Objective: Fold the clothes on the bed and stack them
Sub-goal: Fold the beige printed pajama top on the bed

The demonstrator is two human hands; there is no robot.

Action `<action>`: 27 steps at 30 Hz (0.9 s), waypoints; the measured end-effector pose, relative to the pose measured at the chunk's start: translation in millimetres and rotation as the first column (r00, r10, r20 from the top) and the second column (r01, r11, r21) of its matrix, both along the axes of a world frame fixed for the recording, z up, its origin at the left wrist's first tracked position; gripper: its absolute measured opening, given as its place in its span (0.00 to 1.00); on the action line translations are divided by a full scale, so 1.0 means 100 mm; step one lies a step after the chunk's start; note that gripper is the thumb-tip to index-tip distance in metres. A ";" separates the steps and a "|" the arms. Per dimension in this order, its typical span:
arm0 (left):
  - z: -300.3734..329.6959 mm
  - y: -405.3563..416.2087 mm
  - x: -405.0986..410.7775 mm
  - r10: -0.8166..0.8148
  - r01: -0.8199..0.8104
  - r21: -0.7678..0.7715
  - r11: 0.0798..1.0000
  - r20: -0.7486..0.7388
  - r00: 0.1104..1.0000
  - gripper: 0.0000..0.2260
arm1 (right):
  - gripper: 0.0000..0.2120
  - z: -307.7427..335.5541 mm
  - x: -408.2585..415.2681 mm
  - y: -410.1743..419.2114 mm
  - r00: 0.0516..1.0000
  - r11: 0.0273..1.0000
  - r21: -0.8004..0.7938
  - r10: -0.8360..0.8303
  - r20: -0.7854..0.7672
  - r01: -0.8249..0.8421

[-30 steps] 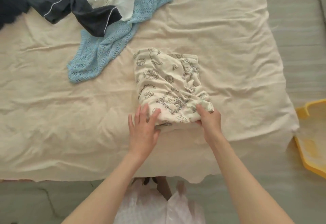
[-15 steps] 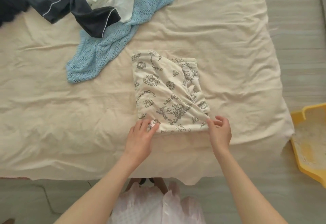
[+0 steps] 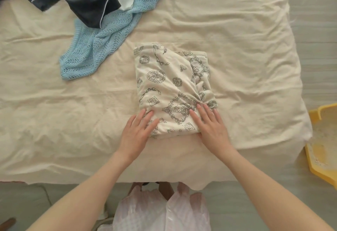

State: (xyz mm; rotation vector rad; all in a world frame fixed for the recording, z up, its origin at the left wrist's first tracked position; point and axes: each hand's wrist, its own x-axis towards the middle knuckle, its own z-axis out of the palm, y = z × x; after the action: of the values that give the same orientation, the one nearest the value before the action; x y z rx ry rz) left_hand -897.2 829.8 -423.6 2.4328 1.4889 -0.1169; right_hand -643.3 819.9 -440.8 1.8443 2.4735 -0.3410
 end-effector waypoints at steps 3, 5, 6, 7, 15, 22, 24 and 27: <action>0.03 0.05 0.03 0.012 -0.016 0.031 0.999 0.128 0.992 0.23 | 0.28 0.03 0.00 0.07 0.998 1.000 0.015 -0.017 -0.066 0.018; 0.09 0.04 0.01 0.061 -0.063 0.002 0.998 0.237 0.970 0.23 | 0.24 0.12 -0.02 0.06 0.979 0.996 0.022 -0.086 -0.186 0.092; 0.14 0.02 -0.02 0.094 -0.089 -0.030 0.996 0.271 0.958 0.23 | 0.23 0.17 -0.03 0.05 0.961 0.992 0.009 -0.121 -0.249 0.127; 0.21 0.01 -0.07 0.126 -0.110 -0.074 0.991 0.291 0.948 0.23 | 0.22 0.24 -0.03 0.02 0.941 0.988 -0.013 -0.152 -0.303 0.155; 0.71 0.13 -0.37 0.385 -0.164 -0.495 0.853 0.385 0.838 0.17 | 0.12 0.91 0.08 0.00 0.842 0.925 -0.311 -0.341 -0.418 0.221; 0.72 1.23 -0.15 0.671 -0.546 -0.413 0.729 0.591 0.448 0.14 | 0.16 0.87 -0.01 1.15 0.757 0.857 -0.122 -0.502 -0.418 0.501; 0.62 1.41 -0.06 0.655 -0.641 -0.259 0.723 0.554 0.515 0.17 | 0.19 0.77 -0.14 1.33 0.785 0.873 -0.050 -0.461 -0.414 0.486; 0.41 1.27 0.13 0.357 -0.402 0.064 0.913 0.351 0.866 0.21 | 0.20 0.55 -0.38 1.22 0.886 0.965 -0.020 -0.250 -0.391 0.263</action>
State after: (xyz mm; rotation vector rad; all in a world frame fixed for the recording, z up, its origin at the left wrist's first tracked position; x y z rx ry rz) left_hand -884.2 956.9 -382.4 2.0606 1.8189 0.4695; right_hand -681.6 942.0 -385.5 2.3254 2.4672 -0.7543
